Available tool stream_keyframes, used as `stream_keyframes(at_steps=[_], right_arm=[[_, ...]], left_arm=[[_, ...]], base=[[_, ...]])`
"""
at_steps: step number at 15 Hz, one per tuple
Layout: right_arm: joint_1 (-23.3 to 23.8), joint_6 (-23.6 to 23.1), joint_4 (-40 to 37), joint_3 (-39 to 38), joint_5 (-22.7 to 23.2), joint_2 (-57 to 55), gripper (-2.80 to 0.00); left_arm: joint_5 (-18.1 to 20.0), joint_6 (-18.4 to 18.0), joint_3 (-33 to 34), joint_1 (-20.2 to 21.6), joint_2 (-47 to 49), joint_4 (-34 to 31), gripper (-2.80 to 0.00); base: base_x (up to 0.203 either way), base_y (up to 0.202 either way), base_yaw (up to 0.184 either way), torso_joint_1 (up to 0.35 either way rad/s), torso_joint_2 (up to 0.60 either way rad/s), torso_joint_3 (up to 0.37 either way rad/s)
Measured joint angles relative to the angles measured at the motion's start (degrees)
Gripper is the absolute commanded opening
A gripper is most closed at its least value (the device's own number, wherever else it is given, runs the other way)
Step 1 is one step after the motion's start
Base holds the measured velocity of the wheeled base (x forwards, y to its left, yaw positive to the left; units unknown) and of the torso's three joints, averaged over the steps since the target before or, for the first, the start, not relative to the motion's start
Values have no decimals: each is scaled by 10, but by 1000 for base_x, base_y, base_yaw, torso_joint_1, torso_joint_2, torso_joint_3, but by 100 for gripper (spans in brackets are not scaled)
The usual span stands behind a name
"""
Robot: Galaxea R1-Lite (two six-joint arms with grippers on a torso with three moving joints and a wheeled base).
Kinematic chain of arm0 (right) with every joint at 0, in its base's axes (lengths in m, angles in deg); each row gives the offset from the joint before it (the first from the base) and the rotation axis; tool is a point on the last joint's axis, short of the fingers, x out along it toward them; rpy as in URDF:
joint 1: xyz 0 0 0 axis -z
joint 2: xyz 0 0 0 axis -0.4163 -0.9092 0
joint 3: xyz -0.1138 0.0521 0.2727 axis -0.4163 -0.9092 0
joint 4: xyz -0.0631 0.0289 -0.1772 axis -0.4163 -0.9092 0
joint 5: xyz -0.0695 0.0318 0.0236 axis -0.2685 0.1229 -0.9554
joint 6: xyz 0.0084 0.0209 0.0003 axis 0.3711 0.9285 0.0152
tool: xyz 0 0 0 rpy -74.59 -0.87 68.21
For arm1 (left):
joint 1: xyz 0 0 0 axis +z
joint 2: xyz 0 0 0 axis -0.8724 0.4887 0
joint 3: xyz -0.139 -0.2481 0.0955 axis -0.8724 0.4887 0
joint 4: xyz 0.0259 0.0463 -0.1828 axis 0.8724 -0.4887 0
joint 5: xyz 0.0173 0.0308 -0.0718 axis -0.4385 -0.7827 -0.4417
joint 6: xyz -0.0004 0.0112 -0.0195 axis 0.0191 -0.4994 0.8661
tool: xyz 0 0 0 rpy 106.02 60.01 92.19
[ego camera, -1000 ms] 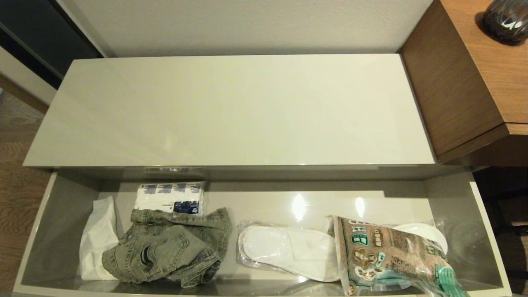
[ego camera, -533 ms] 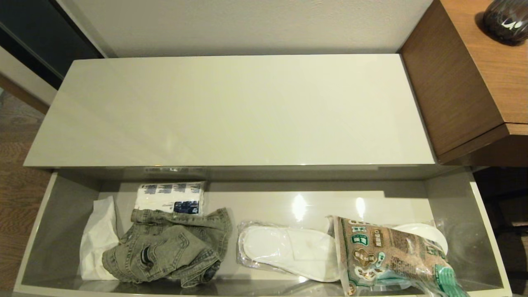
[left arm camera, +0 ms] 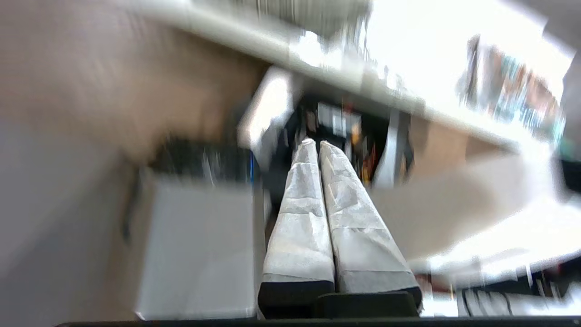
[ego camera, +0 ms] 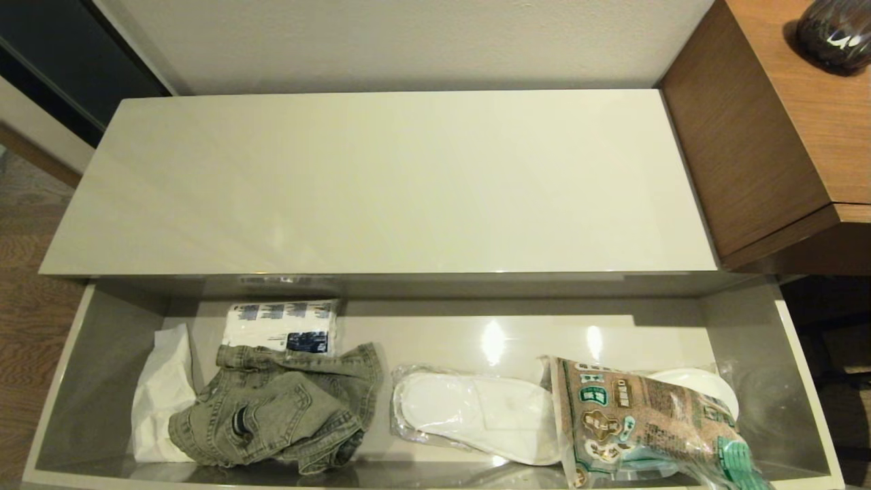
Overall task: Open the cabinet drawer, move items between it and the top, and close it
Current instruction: Take out the disposable slippers from the drawer
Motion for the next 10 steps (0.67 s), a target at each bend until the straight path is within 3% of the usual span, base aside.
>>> stream_keyframes(at_steps=[4, 6, 8, 10], right_arm=[[0, 0, 0, 0, 0, 0, -280], [0, 0, 0, 0, 0, 0, -280], [0, 0, 0, 0, 0, 0, -280], [0, 0, 0, 0, 0, 0, -280]], left_arm=[[-62, -2, -81, -6, 23, 0, -280], [-106, -3, -153, -10, 31, -27, -280], [-162, 0, -193, -32, 31, -65, -280], [-191, 4, -190, -63, 16, -67, -280]], base=[[0, 0, 0, 0, 0, 0], [0, 0, 0, 0, 0, 0], [0, 0, 0, 0, 0, 0], [0, 0, 0, 0, 0, 0]])
